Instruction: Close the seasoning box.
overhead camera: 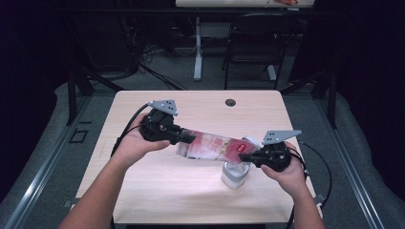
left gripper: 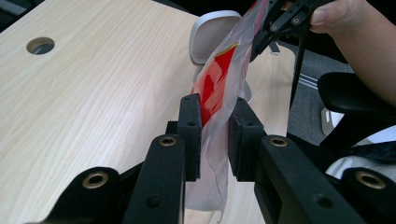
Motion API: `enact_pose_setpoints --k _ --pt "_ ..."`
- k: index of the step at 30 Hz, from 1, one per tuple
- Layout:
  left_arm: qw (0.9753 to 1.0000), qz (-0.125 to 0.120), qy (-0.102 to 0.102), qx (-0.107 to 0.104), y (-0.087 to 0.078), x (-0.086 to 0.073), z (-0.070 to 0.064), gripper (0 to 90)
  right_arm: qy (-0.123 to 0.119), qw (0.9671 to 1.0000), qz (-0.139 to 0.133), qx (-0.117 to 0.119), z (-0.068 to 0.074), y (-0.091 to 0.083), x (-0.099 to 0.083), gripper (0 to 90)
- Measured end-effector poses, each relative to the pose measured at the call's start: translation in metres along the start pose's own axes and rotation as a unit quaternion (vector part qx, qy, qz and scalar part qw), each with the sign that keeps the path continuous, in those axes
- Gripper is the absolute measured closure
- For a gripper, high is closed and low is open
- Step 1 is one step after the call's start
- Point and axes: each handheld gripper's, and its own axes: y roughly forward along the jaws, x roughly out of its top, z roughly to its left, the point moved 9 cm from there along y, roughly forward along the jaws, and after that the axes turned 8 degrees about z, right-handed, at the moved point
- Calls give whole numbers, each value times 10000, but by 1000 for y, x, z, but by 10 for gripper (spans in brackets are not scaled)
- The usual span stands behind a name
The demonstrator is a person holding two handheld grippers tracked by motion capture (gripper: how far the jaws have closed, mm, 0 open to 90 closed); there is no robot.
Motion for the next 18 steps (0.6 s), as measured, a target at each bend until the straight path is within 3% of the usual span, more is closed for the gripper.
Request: enact_pose_setpoints --k 7,10,11,18 --pt "9999 -66 -96 -27 1 -5 3 768 16 10000 -91 10 0 0 2 883" --pt "9999 -29 -125 73 0 -8 4 767 62 9998 -173 47 0 1 3 882" --pt "9999 -90 -141 -28 1 -8 3 767 62 9998 -173 51 0 1 3 882" --pt "9998 -107 -181 -24 1 -12 5 768 104 9996 -266 72 0 1 4 875"
